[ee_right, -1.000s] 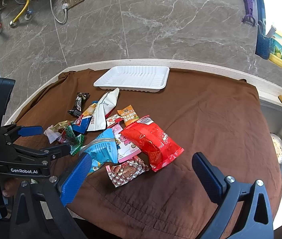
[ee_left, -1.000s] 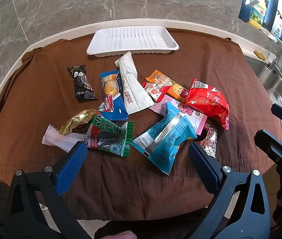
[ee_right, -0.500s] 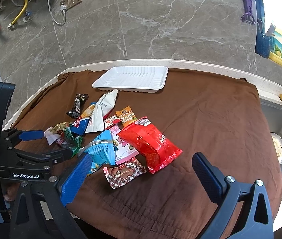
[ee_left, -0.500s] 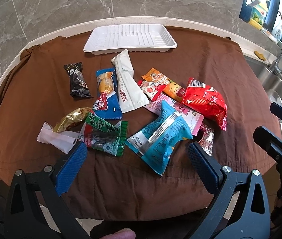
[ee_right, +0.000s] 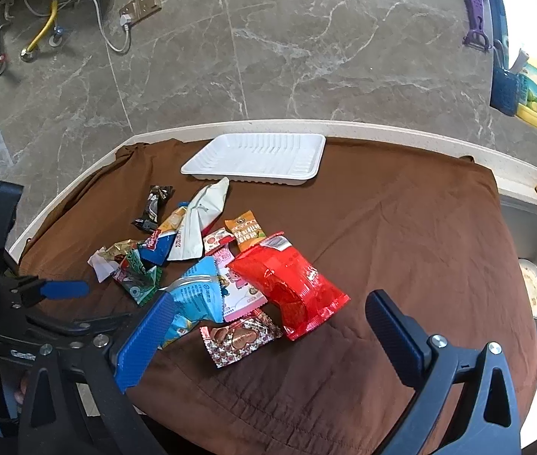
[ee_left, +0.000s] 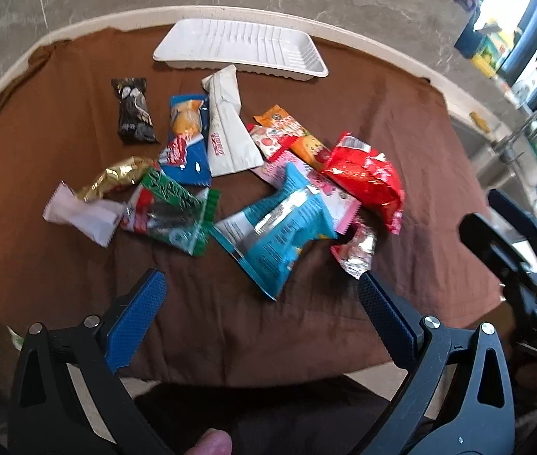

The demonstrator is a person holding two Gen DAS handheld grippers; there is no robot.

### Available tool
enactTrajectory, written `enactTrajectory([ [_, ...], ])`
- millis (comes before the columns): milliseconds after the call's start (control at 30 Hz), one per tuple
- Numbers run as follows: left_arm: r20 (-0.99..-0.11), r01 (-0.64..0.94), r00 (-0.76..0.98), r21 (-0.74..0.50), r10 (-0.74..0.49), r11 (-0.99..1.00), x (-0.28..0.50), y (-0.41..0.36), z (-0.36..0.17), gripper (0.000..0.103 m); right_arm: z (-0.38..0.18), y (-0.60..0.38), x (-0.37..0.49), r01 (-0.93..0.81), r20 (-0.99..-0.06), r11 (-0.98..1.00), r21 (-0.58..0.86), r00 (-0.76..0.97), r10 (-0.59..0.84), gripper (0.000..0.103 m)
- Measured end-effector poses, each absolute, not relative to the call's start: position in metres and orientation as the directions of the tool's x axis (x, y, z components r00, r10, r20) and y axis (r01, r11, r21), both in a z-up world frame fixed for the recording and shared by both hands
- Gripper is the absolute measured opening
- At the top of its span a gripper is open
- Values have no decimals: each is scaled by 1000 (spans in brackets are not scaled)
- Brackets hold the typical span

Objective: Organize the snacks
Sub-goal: 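Grasp the light-blue wafer packet with left tool while right tool grasps the red chip bag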

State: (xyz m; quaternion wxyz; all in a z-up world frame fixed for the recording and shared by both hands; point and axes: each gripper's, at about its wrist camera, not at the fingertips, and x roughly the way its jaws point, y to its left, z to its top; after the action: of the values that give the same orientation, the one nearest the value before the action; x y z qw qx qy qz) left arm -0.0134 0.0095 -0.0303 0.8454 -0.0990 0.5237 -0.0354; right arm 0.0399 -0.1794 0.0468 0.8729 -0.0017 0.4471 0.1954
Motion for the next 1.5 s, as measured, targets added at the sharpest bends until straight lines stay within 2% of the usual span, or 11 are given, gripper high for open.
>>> enactTrajectory([
  [100, -883, -47, 423, -246, -204, 968, -18, 11, -29, 103, 48, -178, 41, -354, -777, 919, 173, 524, 348, 103],
  [467, -943, -66, 302, -164, -137, 984, -23, 7, -42, 102, 47, -174, 43, -389, -767, 901, 193, 513, 386, 103],
  [667, -955, -120, 258, -180, -144, 976, -25, 18, -50, 102, 42, -176, 46, -394, -775, 895, 209, 491, 397, 103],
  [867, -940, -158, 272, -253, -204, 955, -21, 33, -55, 100, 30, -177, 51, -410, -792, 886, 215, 458, 404, 103],
  [1100, -924, -104, 344, -213, -166, 972, 0, 25, -54, 100, 14, -180, 67, -438, -809, 871, 220, 418, 414, 103],
  [1233, -916, -51, 369, -188, -156, 981, 17, 17, -57, 100, 4, -185, 85, -443, -819, 858, 260, 370, 439, 90],
  [1300, -916, -30, 380, -152, -130, 988, 25, 13, -60, 100, -1, -185, 94, -456, -829, 850, 263, 345, 441, 77],
  [1333, -915, -17, 385, -137, -120, 990, 30, 11, -62, 100, -3, -184, 99, -475, -837, 844, 250, 331, 435, 74],
  [1500, -912, 29, 396, -106, -108, 994, 48, 6, -73, 100, -19, -179, 112, -524, -868, 827, 204, 295, 400, 74],
])
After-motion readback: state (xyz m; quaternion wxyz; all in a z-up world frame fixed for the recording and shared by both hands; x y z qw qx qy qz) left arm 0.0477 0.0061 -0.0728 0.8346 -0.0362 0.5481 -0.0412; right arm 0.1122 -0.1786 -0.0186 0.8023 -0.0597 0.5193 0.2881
